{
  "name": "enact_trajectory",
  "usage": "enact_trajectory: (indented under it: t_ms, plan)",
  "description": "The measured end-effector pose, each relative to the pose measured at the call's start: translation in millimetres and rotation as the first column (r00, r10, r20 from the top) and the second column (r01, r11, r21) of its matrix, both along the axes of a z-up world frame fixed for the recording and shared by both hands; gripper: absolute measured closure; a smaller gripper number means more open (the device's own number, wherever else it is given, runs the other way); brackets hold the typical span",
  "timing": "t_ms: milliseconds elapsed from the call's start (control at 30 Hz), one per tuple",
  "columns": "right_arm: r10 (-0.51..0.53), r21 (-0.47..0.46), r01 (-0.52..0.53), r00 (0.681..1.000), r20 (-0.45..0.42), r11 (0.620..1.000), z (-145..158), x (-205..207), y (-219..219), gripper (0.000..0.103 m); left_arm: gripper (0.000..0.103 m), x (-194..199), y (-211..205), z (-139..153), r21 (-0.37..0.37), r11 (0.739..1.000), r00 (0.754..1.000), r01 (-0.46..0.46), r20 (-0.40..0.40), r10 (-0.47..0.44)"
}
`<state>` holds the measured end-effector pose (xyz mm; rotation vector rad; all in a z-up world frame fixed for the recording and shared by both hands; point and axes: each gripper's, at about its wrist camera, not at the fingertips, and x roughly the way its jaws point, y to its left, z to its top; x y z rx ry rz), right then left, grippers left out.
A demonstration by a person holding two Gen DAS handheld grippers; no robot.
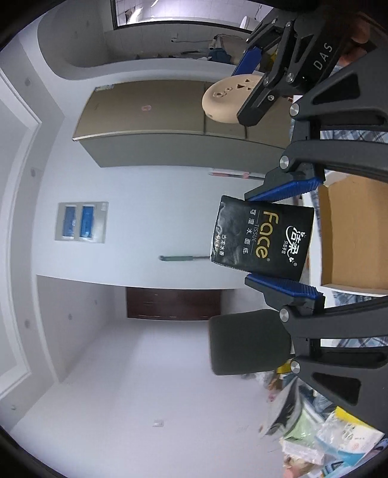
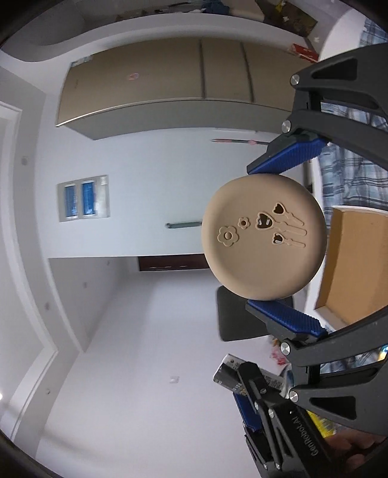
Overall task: Organize soft objects
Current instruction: 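Carry both items over the cardboard box and open both tools inside it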
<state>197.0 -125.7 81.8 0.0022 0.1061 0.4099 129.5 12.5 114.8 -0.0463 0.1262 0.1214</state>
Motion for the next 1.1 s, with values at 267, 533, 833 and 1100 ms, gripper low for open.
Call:
enact_trajectory:
  t_ms: [267, 533, 833, 1100]
  plan:
    - [0.023, -0.125, -0.054, 0.971, -0.239, 0.991, -70, 48, 23, 0.023, 0.053, 64, 20, -55, -0.035, 0.999, 0.971, 0.020, -0.236, -0.028]
    - [0.049, -0.178, -0.149, 0.882, -0.470, 0.973, -128, 80, 33, 0.023, 0.053, 105, 34, -124, -0.031, 1.000, 0.886, 0.000, -0.463, -0.014]
    - [0.070, -0.186, -0.214, 0.813, -0.578, 0.959, -154, 94, 41, 0.023, 0.053, 112, 40, -145, -0.074, 0.997, 0.856, -0.007, -0.515, -0.032]
    - [0.057, -0.221, -0.224, 0.813, -0.580, 0.949, -160, 96, 47, 0.019, 0.011, 114, 44, -146, -0.088, 0.995, 0.860, -0.038, -0.510, -0.012]
